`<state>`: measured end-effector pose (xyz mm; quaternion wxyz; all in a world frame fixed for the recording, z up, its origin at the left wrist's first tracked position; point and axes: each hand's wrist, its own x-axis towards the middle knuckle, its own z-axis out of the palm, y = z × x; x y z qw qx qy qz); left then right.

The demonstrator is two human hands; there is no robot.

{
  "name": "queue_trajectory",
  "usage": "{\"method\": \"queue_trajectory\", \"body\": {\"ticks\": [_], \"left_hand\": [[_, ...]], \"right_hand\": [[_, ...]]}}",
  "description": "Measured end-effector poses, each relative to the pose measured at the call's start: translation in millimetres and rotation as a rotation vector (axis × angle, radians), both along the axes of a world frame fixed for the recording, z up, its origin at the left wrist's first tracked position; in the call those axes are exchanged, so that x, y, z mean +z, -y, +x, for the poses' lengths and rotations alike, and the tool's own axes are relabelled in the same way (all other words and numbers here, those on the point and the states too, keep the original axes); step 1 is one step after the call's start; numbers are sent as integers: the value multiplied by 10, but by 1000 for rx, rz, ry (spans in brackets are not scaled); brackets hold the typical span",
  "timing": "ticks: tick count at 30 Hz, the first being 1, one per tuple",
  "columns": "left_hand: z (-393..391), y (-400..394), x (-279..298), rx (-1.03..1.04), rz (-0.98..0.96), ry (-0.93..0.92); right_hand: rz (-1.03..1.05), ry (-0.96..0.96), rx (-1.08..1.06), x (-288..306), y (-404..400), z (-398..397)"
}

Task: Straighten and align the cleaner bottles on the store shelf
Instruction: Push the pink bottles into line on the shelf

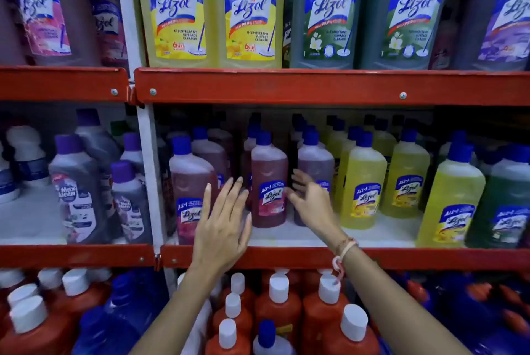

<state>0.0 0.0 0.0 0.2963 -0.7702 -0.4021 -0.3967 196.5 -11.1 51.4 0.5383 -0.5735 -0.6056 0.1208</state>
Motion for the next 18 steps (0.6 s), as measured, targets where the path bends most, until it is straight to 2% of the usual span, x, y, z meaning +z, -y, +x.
{"method": "queue_trajectory", "body": {"ticks": [3,7,11,18], "left_hand": [[-39,-57,-185,18,-59,-47],[-148,-83,-541,43,-168,-98],[-159,-70,-743,70,-174,-67],[-117,-95,-757,95,-150,-44]], "right_hand": [[-129,120,36,-90,-102,-102],[-249,22,81,-192,-225,-173],[-240,-67,76,-238,-276,-184],[-213,-159,85,-287,-282,-215]]}}
